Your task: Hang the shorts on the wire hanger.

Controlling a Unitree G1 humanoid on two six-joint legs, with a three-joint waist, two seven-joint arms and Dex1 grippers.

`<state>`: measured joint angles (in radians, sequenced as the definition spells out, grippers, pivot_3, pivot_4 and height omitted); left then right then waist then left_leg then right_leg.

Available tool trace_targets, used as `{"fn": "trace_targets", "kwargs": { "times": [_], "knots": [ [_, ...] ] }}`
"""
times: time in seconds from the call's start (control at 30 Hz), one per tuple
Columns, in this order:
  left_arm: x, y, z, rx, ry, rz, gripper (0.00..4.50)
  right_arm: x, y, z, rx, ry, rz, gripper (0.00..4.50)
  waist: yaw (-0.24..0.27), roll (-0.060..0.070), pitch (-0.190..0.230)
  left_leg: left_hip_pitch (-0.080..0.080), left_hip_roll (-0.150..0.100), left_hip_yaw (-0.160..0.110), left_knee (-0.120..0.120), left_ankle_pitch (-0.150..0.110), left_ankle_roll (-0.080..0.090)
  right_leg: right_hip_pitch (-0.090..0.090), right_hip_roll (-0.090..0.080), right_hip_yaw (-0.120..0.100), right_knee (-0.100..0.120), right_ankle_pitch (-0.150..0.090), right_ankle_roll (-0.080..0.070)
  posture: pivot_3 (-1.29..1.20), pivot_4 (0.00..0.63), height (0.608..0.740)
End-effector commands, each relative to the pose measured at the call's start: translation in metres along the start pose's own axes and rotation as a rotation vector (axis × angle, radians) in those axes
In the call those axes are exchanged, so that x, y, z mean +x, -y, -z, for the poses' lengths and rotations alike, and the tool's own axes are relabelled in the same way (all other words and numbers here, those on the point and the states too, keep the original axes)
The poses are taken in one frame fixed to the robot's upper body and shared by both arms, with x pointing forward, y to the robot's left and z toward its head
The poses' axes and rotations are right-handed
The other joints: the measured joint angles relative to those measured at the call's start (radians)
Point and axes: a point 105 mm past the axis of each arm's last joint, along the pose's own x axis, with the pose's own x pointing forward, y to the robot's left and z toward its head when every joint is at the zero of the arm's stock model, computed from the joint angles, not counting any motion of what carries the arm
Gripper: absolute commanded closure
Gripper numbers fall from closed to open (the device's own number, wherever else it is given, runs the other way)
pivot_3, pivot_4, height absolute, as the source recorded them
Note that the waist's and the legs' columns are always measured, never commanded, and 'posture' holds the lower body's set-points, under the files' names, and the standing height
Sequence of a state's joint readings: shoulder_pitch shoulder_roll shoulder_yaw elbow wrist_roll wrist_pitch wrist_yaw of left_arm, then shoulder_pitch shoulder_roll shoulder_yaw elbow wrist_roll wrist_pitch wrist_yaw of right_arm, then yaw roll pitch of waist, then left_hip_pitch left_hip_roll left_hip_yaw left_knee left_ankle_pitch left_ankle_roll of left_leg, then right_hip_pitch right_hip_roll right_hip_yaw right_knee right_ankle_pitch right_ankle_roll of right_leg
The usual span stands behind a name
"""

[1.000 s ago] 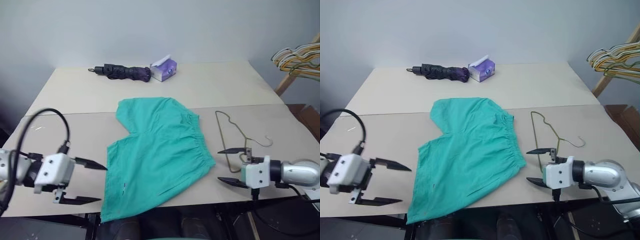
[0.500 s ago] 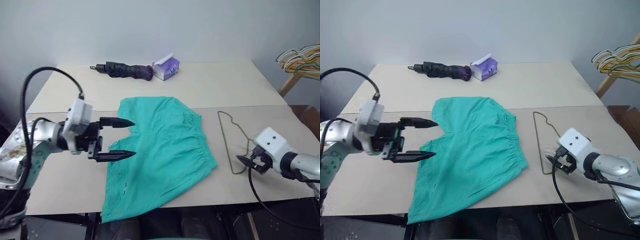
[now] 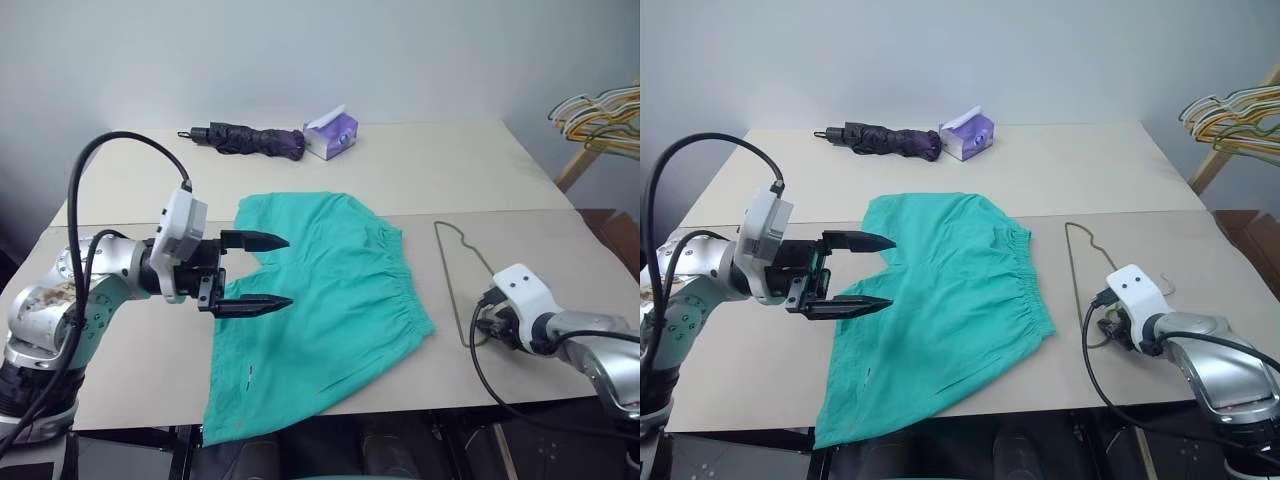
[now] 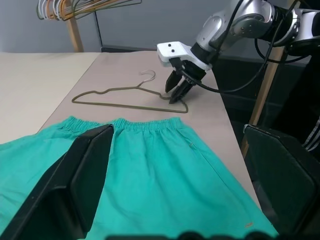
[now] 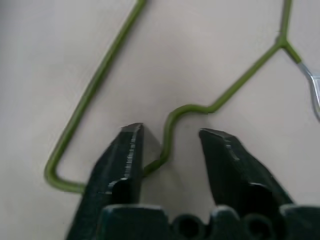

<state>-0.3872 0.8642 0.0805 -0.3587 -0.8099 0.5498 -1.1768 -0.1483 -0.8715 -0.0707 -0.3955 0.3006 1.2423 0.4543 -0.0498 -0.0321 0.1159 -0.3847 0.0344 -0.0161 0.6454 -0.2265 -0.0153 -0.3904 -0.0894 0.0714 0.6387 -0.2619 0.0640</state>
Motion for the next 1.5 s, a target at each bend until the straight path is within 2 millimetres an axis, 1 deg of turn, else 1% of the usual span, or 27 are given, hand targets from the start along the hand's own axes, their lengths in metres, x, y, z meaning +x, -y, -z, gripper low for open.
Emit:
{"fn": "trace_targets", "kwargs": {
  "times": [0.03, 0.1, 0.13, 0.27, 0.33, 0.4, 0.5, 0.53, 0.57, 0.6, 0.63, 0.67, 0.73, 0.83, 0.93, 1.0, 1.07, 1.13, 1.17, 1.3, 1.47, 1.5],
  "knots": [
    [0.003, 0.004, -0.006, 0.058, 0.002, 0.028, 0.0, -0.004, 0.007, -0.003, 0.014, -0.003, 0.024, 3.61, 0.004, 0.0, 0.0, 0.0, 0.0, 0.0, 0.0, 0.0, 0.0, 0.0, 0.0, 0.0, 0.0, 0.0, 0.0, -0.05, 0.125, 0.74],
    [0.004, 0.004, -0.006, 0.065, 0.0, 0.033, 0.0, -0.003, 0.009, -0.002, 0.015, -0.009, 0.038, 4.32, 0.006, 0.0, 0.0, 0.0, 0.0, 0.0, 0.0, 0.0, 0.0, 0.0, 0.0, 0.0, -0.001, 0.0, 0.0, -0.05, 0.123, 0.74],
    [0.004, 0.004, -0.006, 0.066, 0.002, 0.033, 0.0, -0.004, 0.011, -0.003, 0.013, -0.007, 0.051, 4.45, 0.006, 0.0, 0.0, -0.001, 0.0, 0.0, 0.0, 0.0, 0.0, 0.0, 0.0, 0.0, -0.001, 0.0, 0.0, -0.05, 0.12, 0.74],
    [0.003, -0.005, -0.007, 0.087, 0.006, 0.005, 0.0, -0.009, 0.031, -0.015, -0.03, 0.042, 0.145, 4.45, 0.005, 0.0, 0.0, 0.0, 0.0, 0.0, 0.0, 0.0, 0.0, 0.0, 0.0, 0.0, -0.001, 0.0, 0.001, -0.06, 0.105, 0.74],
    [0.004, -0.01, -0.007, 0.091, 0.013, -0.009, 0.0, -0.015, 0.039, -0.026, -0.109, 0.087, 0.18, 4.45, 0.005, 0.0, 0.0, 0.0, 0.0, 0.0, 0.0, 0.0, 0.0, 0.0, 0.0, 0.0, -0.001, 0.0, 0.001, -0.07, 0.099, 0.74],
    [0.008, -0.02, -0.009, 0.099, 0.036, -0.057, 0.0, -0.023, 0.046, -0.038, -0.205, 0.136, 0.214, 4.45, 0.004, 0.001, 0.0, 0.0, 0.0, 0.0, 0.0, 0.0, 0.0, 0.0, 0.0, 0.0, -0.001, -0.001, 0.002, -0.08, 0.088, 0.74],
    [0.015, -0.036, -0.017, 0.1, 0.086, -0.119, 0.0, -0.038, 0.058, -0.067, -0.433, 0.278, 0.311, 4.45, 0.003, 0.001, 0.0, -0.001, -0.001, 0.0, 0.0, 0.0, 0.0, 0.0, -0.001, -0.001, -0.001, -0.001, 0.003, -0.09, 0.071, 0.74],
    [0.016, -0.039, -0.019, 0.099, 0.097, -0.13, 0.0, -0.04, 0.059, -0.072, -0.485, 0.303, 0.325, 4.45, 0.002, 0.001, -0.001, -0.002, -0.001, 0.0, 0.0, 0.0, 0.0, 0.0, -0.001, -0.001, -0.002, -0.001, 0.003, -0.1, 0.063, 0.74],
    [0.018, -0.044, -0.021, 0.087, 0.106, -0.144, 0.0, -0.044, 0.06, -0.08, -0.588, 0.347, 0.358, 4.45, -0.001, 0.001, -0.002, -0.002, -0.001, 0.0, 0.0, 0.0, 0.0, 0.0, -0.001, -0.001, -0.002, 0.0, 0.003, -0.11, 0.054, 0.74],
    [0.02, -0.05, -0.026, 0.08, 0.118, -0.15, 0.0, -0.05, 0.058, -0.092, -0.794, 0.408, 0.386, 4.45, -0.004, 0.001, -0.002, -0.002, -0.001, 0.0, 0.0, 0.0, 0.0, 0.0, -0.001, -0.001, -0.003, 0.0, 0.003, -0.12, 0.045, 0.74],
    [0.021, -0.056, -0.03, 0.067, 0.12, -0.145, 0.0, -0.056, 0.049, -0.103, -1.016, 0.488, 0.385, 4.45, -0.005, 0.002, -0.003, -0.002, -0.001, 0.0, 0.0, 0.0, 0.0, 0.0, -0.001, -0.001, -0.003, 0.0, 0.003, -0.13, 0.032, 0.74],
    [0.021, -0.061, -0.034, 0.058, 0.121, -0.14, 0.0, -0.058, 0.04, -0.107, -1.171, 0.541, 0.365, 4.45, -0.008, 0.002, -0.003, -0.003, -0.001, 0.0, 0.001, 0.0, 0.0, -0.001, -0.001, -0.001, -0.003, 0.001, 0.002, -0.14, 0.027, 0.74],
    [0.023, -0.068, -0.038, 0.044, 0.115, -0.123, 0.0, -0.061, 0.034, -0.116, -1.388, 0.622, 0.409, 4.45, -0.024, 0.003, -0.008, -0.005, -0.001, 0.001, 0.001, 0.0, -0.001, -0.003, -0.001, -0.001, -0.004, 0.001, 0.004, -0.14, 0.021, 0.74],
    [0.026, -0.077, -0.038, 0.032, 0.089, -0.093, 0.0, -0.059, 0.031, -0.128, -1.556, 0.72, 0.449, 4.45, -0.056, 0.004, -0.016, -0.005, -0.001, 0.001, 0.001, 0.002, -0.003, -0.003, -0.002, -0.001, -0.006, 0.003, 0.003, -0.15, 0.003, 0.74],
    [0.029, -0.08, -0.036, -0.001, 0.069, -0.042, 0.0, -0.058, 0.026, -0.135, -1.625, 0.807, 0.448, 4.45, -0.084, 0.004, -0.019, -0.005, -0.002, 0.001, 0.001, 0.003, -0.005, -0.002, -0.002, 0.0, -0.007, 0.004, 0.003, -0.15, 0.0, 0.74],
    [0.036, -0.084, -0.03, -0.03, 0.021, -0.027, 0.0, -0.061, 0.018, -0.144, -1.661, 0.881, 0.446, 4.45, -0.104, 0.004, -0.019, -0.005, -0.002, 0.0, 0.001, 0.004, -0.006, -0.002, -0.002, 0.0, -0.007, 0.005, 0.003, -0.16, 0.0, 0.74],
    [0.045, -0.088, -0.018, -0.004, -0.095, -0.041, 0.0, -0.064, 0.013, -0.151, -1.704, 0.927, 0.446, 4.45, -0.12, 0.004, -0.019, -0.005, -0.002, -0.001, 0.001, 0.005, -0.008, -0.001, -0.002, 0.0, -0.007, 0.006, 0.003, -0.16, 0.0, 0.74],
    [0.051, -0.089, -0.013, -0.011, -0.159, -0.042, 0.0, -0.067, 0.008, -0.155, -1.737, 0.951, 0.437, 4.45, -0.133, 0.004, -0.02, -0.004, -0.002, -0.003, 0.0, 0.005, -0.008, 0.0, -0.002, -0.001, -0.007, 0.006, 0.003, -0.16, 0.0, 0.74],
    [0.052, -0.089, -0.012, -0.022, -0.168, -0.038, 0.0, -0.068, 0.007, -0.157, -1.743, 0.958, 0.436, 4.45, -0.137, 0.004, -0.02, -0.004, -0.002, -0.003, 0.0, 0.005, -0.008, 0.0, -0.002, -0.001, -0.007, 0.006, 0.003, -0.16, 0.0, 0.74],
    [0.056, -0.083, 0.0, -0.067, -0.251, -0.023, 0.0, -0.076, -0.003, -0.167, -1.753, 1.017, 0.433, 4.45, -0.16, 0.005, -0.02, -0.004, -0.003, -0.005, 0.0, 0.005, -0.008, 0.0, -0.002, -0.001, -0.006, 0.006, 0.003, -0.16, 0.0, 0.74],
    [0.057, -0.081, 0.011, -0.105, -0.29, -0.027, 0.0, -0.079, -0.004, -0.173, -1.755, 1.032, 0.444, 4.45, -0.181, 0.006, -0.021, -0.003, -0.003, -0.006, 0.001, 0.005, -0.008, 0.0, -0.002, -0.001, -0.003, 0.006, 0.003, -0.16, 0.0, 0.74],
    [0.057, -0.08, 0.013, -0.108, -0.295, -0.024, 0.18, -0.08, -0.004, -0.174, -1.752, 1.036, 0.445, 4.49, -0.182, 0.006, -0.022, -0.003, -0.004, -0.006, 0.001, 0.005, -0.008, 0.0, -0.002, -0.001, -0.001, 0.006, 0.003, -0.16, 0.0, 0.74]
  ]
}}
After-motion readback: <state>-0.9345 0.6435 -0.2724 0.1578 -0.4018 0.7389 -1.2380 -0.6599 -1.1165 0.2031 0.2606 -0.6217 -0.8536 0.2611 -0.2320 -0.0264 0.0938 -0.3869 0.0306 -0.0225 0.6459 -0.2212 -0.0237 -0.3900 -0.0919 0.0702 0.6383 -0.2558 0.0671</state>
